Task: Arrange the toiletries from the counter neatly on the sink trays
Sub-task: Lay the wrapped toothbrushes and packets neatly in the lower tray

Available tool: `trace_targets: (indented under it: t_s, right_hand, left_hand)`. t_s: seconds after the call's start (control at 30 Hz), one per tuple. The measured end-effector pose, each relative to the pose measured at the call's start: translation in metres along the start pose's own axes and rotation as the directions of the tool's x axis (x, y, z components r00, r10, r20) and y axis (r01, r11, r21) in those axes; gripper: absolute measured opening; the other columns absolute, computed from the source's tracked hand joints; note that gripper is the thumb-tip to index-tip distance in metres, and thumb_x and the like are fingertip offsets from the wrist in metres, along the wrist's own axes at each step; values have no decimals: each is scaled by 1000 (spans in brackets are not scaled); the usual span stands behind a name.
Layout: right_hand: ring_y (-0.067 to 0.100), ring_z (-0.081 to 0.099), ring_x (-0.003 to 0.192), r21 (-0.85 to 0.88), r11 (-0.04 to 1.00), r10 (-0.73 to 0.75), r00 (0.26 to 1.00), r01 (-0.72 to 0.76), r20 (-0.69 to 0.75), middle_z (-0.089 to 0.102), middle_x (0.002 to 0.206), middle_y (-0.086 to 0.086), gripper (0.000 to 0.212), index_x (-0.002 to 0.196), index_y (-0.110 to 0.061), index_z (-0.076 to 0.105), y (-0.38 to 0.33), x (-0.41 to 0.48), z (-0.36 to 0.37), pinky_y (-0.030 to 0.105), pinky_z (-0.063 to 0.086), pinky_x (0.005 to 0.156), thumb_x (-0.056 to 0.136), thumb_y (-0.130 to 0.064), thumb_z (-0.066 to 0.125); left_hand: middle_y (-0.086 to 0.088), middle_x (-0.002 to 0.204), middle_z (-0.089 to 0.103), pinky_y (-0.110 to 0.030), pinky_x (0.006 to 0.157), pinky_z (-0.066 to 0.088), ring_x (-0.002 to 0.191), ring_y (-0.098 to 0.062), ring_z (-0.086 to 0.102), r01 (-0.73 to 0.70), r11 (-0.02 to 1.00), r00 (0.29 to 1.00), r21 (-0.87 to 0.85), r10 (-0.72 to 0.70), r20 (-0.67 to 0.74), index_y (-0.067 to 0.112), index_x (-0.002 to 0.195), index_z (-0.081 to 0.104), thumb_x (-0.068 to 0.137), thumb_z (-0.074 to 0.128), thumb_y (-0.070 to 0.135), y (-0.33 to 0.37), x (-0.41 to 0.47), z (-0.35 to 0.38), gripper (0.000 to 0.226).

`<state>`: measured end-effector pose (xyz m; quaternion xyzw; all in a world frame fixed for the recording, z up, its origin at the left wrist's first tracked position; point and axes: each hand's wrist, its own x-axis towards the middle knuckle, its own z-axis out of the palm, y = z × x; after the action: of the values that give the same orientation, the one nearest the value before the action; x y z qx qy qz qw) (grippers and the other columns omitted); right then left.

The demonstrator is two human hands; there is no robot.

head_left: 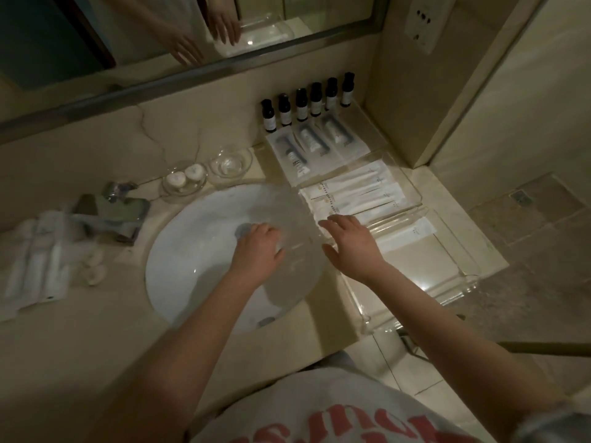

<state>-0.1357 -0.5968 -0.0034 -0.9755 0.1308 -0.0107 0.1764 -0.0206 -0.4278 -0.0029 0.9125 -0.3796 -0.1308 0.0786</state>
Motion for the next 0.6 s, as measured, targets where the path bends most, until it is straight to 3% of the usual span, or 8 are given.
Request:
trace_targets:
  t_s: [0.17, 0.33, 0.6]
  right_hand:
    - [30, 46, 123, 3, 997, -81, 983, 82, 163, 53, 133, 9, 47, 133, -16, 49, -67, 26, 14, 40, 44, 97, 88, -29, 56]
    - [26, 50, 121, 11, 987, -153, 913, 161, 378, 54, 133, 6, 42, 131, -19, 51, -136, 51, 36, 38, 41, 100, 91, -33, 55]
    - [23, 53, 117, 31, 947, -288, 802, 320, 524, 58, 127, 4, 39, 129, -18, 51, -247, 97, 76, 28, 40, 88, 93, -31, 53]
  left_hand:
    - [-7, 136, 48, -39, 98, 39, 125, -29, 41, 156, 987, 988, -31, -156, 3, 14, 132, 48, 91, 50, 33, -63, -41, -20, 46]
    - [-6, 142, 43, -38, 102, 36, 130, -26, 38, 331, 940, 943, -77, -329, 43, 15, 137, 41, 93, 48, 35, -130, -92, -32, 49]
    - [-12, 143, 41, -39, 106, 35, 131, -31, 37, 593, 800, 796, -91, -565, 215, 15, 142, 34, 90, 52, 38, -237, -155, -30, 59]
